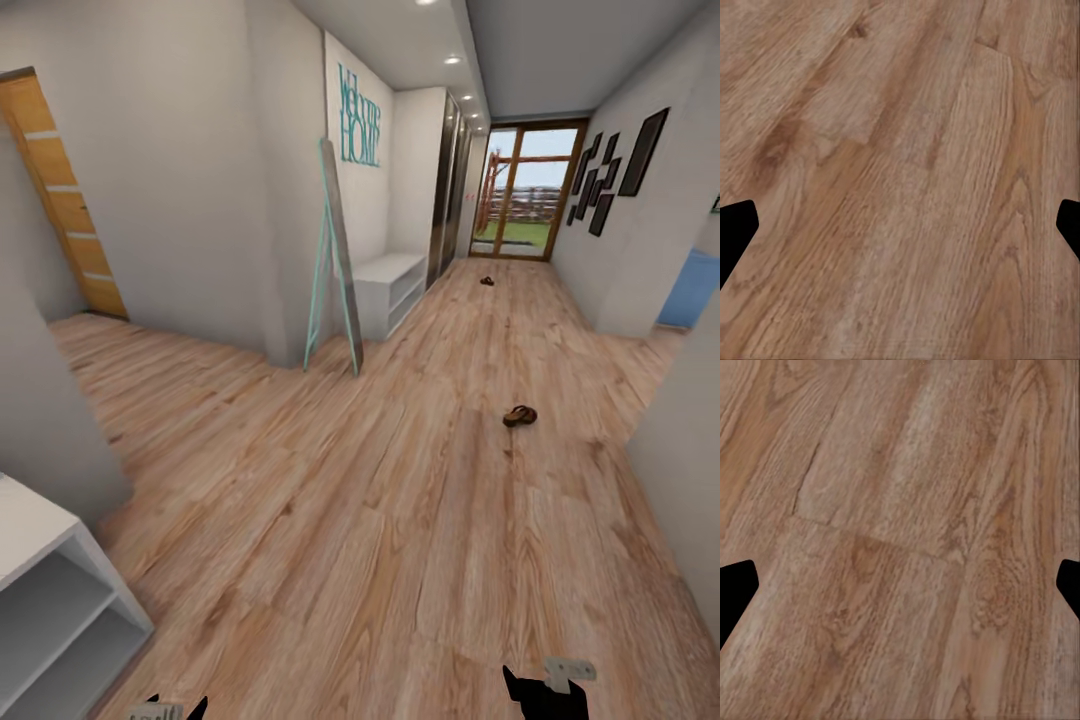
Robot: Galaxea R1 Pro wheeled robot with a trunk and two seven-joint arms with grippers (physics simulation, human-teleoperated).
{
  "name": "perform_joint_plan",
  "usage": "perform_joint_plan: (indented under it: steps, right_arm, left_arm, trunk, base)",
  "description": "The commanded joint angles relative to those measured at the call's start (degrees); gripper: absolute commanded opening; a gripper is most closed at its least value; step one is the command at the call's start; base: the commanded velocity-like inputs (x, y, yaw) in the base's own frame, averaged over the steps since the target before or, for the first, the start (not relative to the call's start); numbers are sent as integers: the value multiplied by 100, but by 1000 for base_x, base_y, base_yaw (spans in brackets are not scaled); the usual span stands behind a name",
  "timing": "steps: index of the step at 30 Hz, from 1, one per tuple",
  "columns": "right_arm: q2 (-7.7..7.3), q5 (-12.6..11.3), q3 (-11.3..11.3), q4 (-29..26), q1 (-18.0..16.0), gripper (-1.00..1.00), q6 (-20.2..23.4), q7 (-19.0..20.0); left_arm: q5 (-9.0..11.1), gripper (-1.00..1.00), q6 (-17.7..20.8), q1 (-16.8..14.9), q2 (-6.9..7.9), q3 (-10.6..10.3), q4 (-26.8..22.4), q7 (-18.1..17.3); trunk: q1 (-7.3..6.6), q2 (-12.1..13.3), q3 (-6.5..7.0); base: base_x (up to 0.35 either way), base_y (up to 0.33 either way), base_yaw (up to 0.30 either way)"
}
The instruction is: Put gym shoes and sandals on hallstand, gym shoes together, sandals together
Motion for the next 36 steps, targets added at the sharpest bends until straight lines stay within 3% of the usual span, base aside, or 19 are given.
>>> perform_joint_plan:
  steps: [1, 17, 36]
  right_arm:
    - [0, -61, -1, 9, -6, 100, -16, 51]
    - [11, -61, 2, 8, -6, 100, 0, 53]
    - [5, -46, 2, 15, -6, 100, -7, 95]
  left_arm:
    - [-5, 100, -2, -4, -5, 46, 5, -55]
    - [-5, 100, -1, -4, -20, 46, 11, -55]
    - [-5, 100, -2, -4, -26, 46, 11, -55]
  trunk:
    - [3, -2, -4]
    - [3, -2, 57]
    - [3, -2, 66]
  base:
    - [338, 0, -300]
    - [338, 0, -276]
    - [338, 0, -21]
